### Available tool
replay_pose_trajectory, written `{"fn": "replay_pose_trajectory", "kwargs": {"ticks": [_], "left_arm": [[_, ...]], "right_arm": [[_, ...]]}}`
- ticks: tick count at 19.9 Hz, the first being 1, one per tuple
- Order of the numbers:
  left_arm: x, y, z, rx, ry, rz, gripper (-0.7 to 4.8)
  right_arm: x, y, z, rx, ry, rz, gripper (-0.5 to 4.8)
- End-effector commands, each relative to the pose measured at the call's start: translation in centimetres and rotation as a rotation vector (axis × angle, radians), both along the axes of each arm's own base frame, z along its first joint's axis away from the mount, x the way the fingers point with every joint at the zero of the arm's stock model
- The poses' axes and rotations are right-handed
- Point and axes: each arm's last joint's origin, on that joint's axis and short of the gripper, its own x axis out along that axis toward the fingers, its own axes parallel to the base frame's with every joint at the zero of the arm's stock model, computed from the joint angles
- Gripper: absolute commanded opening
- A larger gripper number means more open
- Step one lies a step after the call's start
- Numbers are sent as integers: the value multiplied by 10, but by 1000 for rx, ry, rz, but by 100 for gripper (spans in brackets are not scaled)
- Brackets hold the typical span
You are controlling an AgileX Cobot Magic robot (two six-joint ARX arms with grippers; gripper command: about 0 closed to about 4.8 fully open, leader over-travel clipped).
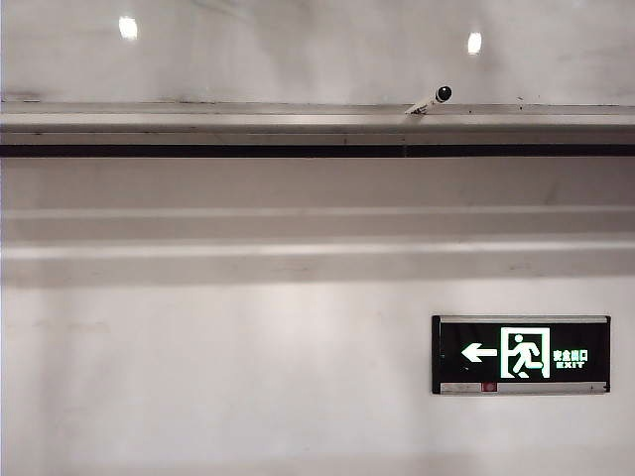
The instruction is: Wipe the whiteboard clean using the black magnetic whiteboard eraser attached to the whiteboard.
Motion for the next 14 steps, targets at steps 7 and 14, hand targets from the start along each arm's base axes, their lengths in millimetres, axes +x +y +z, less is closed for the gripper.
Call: {"fn": "replay_pose_trajectory", "kwargs": {"ticks": [7,14], "left_arm": [[-53,16,26,35,31,-103,445],[-20,6,17,-90,-47,-117,444]], "right_arm": [[-3,-1,1,8,-6,0,479],[-3,-2,1,7,-8,2,479]]}}
